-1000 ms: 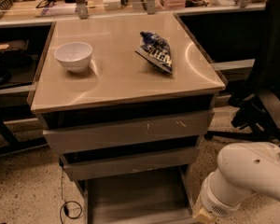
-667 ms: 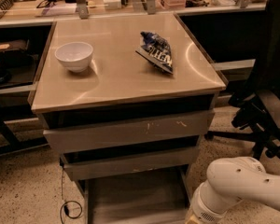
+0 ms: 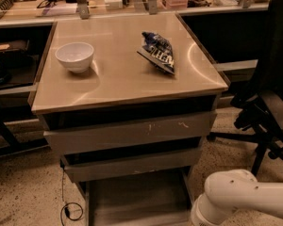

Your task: Close bottom drawer

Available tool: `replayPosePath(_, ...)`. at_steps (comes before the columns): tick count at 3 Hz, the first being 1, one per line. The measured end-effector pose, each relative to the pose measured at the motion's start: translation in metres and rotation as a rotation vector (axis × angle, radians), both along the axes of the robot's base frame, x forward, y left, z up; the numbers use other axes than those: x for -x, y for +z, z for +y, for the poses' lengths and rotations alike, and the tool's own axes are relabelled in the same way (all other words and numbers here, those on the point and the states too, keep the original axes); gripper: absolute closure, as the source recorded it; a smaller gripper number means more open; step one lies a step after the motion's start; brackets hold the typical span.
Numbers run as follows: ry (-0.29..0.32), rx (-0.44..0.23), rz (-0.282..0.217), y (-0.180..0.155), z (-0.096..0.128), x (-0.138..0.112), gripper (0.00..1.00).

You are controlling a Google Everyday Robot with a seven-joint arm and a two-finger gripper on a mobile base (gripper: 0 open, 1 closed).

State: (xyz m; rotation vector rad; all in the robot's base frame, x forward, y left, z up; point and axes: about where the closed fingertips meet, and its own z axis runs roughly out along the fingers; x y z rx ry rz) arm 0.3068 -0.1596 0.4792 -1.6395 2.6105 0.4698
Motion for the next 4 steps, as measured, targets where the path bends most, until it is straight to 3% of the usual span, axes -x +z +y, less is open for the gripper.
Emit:
replayPosePath(2, -0.087, -0.016, 0.081, -0.140, -0.004, 0.010, 1.00)
replayPosePath(3, -0.089, -0.030, 0.135, -0.160, 0.001, 0.031, 1.00)
replayPosePath(4, -0.089, -0.030, 0.135, -0.160, 0.001, 0.031, 1.00)
